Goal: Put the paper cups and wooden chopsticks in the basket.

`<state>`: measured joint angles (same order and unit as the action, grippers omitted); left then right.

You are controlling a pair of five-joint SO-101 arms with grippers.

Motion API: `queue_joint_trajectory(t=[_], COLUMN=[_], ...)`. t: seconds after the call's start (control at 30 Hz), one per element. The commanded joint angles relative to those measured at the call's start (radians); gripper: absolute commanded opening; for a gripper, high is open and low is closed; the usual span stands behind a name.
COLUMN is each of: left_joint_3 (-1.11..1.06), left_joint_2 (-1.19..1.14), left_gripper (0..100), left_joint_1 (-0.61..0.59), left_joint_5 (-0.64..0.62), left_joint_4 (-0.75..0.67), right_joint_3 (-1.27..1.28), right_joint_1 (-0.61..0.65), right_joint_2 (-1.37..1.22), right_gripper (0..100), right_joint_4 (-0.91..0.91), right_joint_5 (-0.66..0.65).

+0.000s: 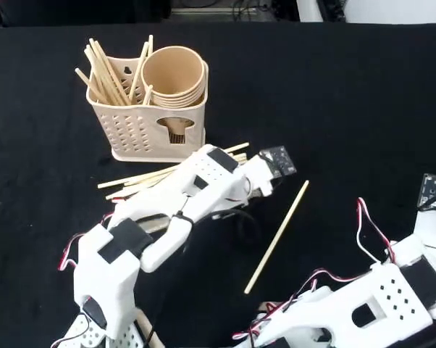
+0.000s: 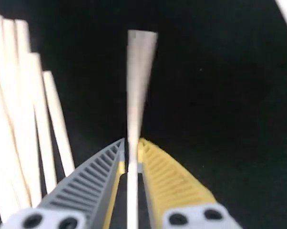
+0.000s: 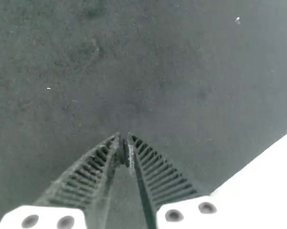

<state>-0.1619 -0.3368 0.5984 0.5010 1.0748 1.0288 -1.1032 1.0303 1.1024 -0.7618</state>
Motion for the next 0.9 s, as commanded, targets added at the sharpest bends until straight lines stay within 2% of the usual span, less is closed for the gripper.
queue_joint_trajectory(t=[0.0,0.27,0.47,0.57,0.73,0.87], left_joint_3=[0.045,-0.004,-0.213,-0.298,-0.326,-0.303], left_joint_2=[0.014,0.097,0.419,0.672,1.195,1.551], left_gripper=[3,3,3,3,3,3], left_joint_1=[0.004,0.007,-0.028,-0.125,-0.358,-0.487], left_joint_5=[-0.032,-0.137,-0.166,-0.221,-0.292,-0.301], left_joint_4=[0.025,-0.011,-0.028,-0.028,-0.038,-0.180], right_joint_3=[-0.021,-0.004,0.001,0.035,0.087,0.087], right_joint_1=[0.014,0.008,0.008,0.014,0.015,0.017], right_joint_2=[0.005,0.005,0.005,0.005,0.007,0.007], right_gripper=[1.6,1.6,1.5,1.5,1.5,1.5], right_joint_4=[0.006,0.000,0.005,0.002,-0.005,-0.005], right_joint_5=[-0.009,-0.009,-0.009,-0.009,-0.009,-0.009])
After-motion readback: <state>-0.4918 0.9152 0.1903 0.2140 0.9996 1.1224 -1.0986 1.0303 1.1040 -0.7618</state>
